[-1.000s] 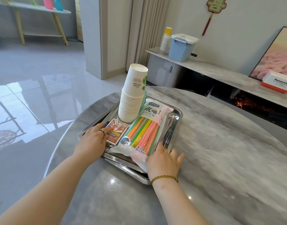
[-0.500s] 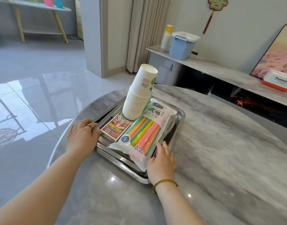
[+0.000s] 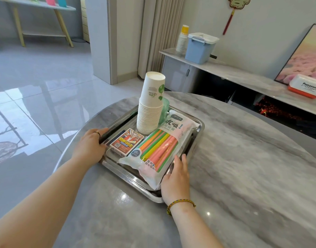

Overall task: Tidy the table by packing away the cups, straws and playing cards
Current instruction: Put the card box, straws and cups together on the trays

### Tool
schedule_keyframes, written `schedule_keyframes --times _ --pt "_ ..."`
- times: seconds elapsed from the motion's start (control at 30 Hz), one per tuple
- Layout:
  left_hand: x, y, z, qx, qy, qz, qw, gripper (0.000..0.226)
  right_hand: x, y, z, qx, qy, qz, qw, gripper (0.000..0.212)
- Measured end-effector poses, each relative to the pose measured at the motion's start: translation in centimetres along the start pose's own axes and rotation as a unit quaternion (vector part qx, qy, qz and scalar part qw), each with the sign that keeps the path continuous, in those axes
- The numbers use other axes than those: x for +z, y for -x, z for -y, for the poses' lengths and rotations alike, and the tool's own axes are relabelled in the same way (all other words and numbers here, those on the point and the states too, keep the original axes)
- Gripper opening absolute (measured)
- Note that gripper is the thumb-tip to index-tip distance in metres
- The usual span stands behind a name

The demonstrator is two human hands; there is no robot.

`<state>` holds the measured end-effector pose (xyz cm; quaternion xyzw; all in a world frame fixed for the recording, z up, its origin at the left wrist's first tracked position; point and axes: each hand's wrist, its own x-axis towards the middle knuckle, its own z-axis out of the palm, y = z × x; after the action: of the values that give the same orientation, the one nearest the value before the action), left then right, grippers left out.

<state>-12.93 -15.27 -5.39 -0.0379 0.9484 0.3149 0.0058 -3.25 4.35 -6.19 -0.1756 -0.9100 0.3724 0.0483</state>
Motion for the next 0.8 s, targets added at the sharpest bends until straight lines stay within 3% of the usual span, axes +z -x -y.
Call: schedule_keyframes --times 0.17,0.43,0.6,0.8 --pt "0.2 -0.1 0.3 -0.049 0.071 -0.025 0.996 0.057 0.3 0.1 0.1 0.017 -0.021 -0.029 0.999 0.058" --pt "0.3 0.5 0.4 -0.041 0.122 -0.051 0.990 0.045 0.1 -0.1 0.1 0.069 -0.035 -0.039 0.996 0.060" --pt "0.5 1.3 0.4 -0.027 0.090 0.020 0.995 0.055 -1.0 -0.2 -0.8 0.059 -0.072 -0.031 0.995 0.060" --pt "2.5 4.5 -2.3 0.013 0.134 0.118 0.984 0.066 -5.1 1.6 -4.9 0.077 -0.086 -0.053 0.992 0.060"
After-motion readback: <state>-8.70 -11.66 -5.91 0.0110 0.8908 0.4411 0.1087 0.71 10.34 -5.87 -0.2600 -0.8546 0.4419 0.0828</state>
